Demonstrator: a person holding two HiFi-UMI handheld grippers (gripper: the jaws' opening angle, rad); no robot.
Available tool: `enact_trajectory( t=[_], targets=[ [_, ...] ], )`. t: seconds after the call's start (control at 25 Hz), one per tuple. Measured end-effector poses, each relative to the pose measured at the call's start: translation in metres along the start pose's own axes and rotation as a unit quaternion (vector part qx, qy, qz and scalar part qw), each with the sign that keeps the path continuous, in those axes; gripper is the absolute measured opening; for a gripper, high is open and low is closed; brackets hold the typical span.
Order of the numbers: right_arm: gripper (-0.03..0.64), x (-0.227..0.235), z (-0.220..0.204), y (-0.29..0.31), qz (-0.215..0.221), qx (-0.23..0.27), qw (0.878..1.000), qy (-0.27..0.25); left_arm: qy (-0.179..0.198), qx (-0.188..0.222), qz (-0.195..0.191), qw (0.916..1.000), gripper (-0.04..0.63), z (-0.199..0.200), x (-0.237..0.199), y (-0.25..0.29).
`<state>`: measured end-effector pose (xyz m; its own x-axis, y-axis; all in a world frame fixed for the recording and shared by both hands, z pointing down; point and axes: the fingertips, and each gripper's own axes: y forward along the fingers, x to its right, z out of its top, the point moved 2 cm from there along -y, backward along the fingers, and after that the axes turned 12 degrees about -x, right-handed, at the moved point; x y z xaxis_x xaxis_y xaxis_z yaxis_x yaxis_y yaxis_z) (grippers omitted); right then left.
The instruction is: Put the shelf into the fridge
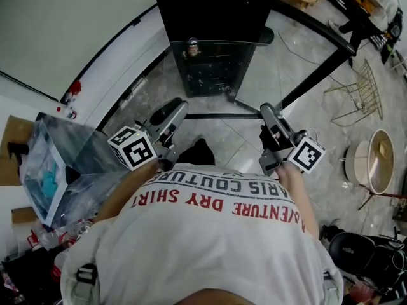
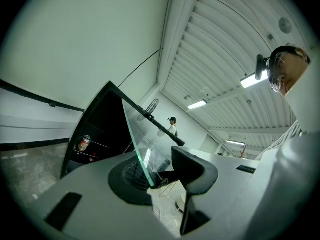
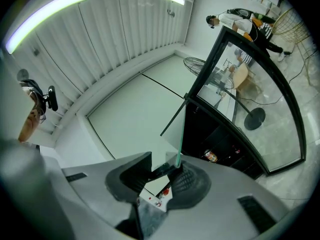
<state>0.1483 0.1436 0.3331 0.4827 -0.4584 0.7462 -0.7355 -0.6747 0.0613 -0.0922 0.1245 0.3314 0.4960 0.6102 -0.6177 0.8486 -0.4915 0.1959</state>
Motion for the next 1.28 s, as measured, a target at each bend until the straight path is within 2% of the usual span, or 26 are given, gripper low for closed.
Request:
enact_trajectory(
  t=[0.28,1.28],
  targets=[
    [0.089,0.037,0.025,0.032,-0.002,-0.013,1.000,0.014,-0.016,-0.009,0.014,0.9997,0.143,0.019,-0.036,0.031],
    [0.089,0.136,0.106,0.156,-0.031,-0.057,0.997,0.050,-0.070,-0.031,0.021,0.9968,0.146,0.099,-0.166,0.121]
  ],
)
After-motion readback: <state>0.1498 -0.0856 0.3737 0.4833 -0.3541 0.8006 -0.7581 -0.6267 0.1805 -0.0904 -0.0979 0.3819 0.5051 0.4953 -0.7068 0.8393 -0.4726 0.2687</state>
